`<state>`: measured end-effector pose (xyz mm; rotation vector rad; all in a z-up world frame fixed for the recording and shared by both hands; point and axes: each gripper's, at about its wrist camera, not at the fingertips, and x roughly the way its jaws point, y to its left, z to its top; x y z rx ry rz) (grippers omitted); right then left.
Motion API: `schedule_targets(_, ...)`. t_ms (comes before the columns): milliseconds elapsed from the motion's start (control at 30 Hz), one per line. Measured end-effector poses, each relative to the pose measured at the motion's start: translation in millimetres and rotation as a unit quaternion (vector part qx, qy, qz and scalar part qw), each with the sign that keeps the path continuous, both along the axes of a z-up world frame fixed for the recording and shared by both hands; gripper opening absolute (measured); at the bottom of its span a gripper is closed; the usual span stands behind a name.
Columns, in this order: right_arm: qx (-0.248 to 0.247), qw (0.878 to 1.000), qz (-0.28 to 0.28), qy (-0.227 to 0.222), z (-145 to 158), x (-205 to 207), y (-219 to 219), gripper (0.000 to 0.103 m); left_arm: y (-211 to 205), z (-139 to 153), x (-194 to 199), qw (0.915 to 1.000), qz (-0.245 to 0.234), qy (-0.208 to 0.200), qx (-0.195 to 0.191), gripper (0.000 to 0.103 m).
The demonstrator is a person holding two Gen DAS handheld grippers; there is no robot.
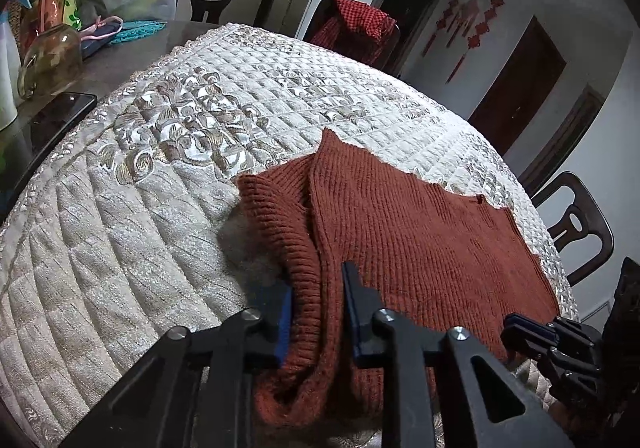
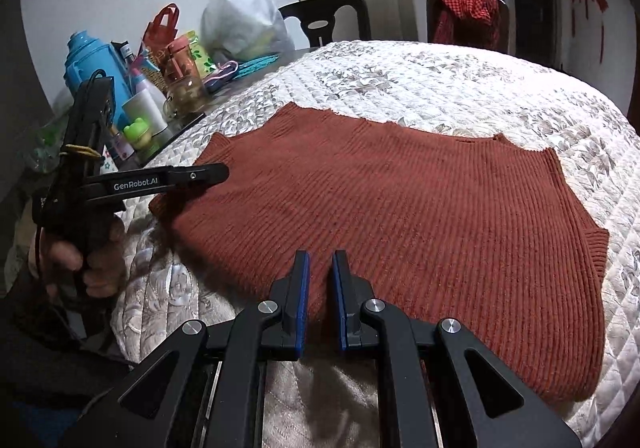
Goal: Fold small clothes
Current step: 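Lift the side edge with the left tool, fold it inward, release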
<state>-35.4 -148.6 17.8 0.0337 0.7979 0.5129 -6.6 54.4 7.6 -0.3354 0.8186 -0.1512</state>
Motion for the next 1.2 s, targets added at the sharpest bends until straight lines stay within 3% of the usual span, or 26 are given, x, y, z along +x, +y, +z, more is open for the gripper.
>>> schedule_targets(167, 0.012, 1.000, -0.019, -0.003, 5, 2, -16, 0.012, 0, 13, 0, 0.9998, -0.008, -0.009, -0.014, 0.020)
schedule_targets(333, 0.024, 0.998, -0.049, -0.009, 10, 3, -37, 0.012, -13, 50, -1, 0.9975, -0.041, -0.045, -0.036, 0.019)
schedule_targets(567, 0.040, 0.995, -0.091, -0.019, 16, -3, -69, 0.012, -72, 92, 9, 0.9880, -0.121, -0.086, -0.042, 0.016)
schedule_targets(700, 0.046, 0.992, -0.112, -0.020, 17, -10, -87, 0.012, -121, 81, 22, 0.9813, -0.175, -0.071, -0.038, 0.015)
schedule_targets(900, 0.061, 0.988, -0.141, -0.001, 7, -19, -110, 0.012, -179, 20, 43, 0.9708, -0.238, 0.022, -0.023, 0.008)
schedule_targets(967, 0.068, 0.987, -0.144, 0.001, 6, -21, -114, 0.012, -186, 13, 38, 0.9666, -0.253, 0.033, -0.027, 0.008)
schedule_targets(1100, 0.106, 0.985, -0.139, 0.006, 9, -21, -120, 0.012, -175, 40, 17, 0.9638, -0.263, -0.007, -0.047, 0.008)
schedule_targets(1200, 0.157, 0.979, -0.126, 0.009, 13, -18, -122, 0.026, -150, 63, 10, 0.9695, -0.236, -0.049, -0.046, 0.011)
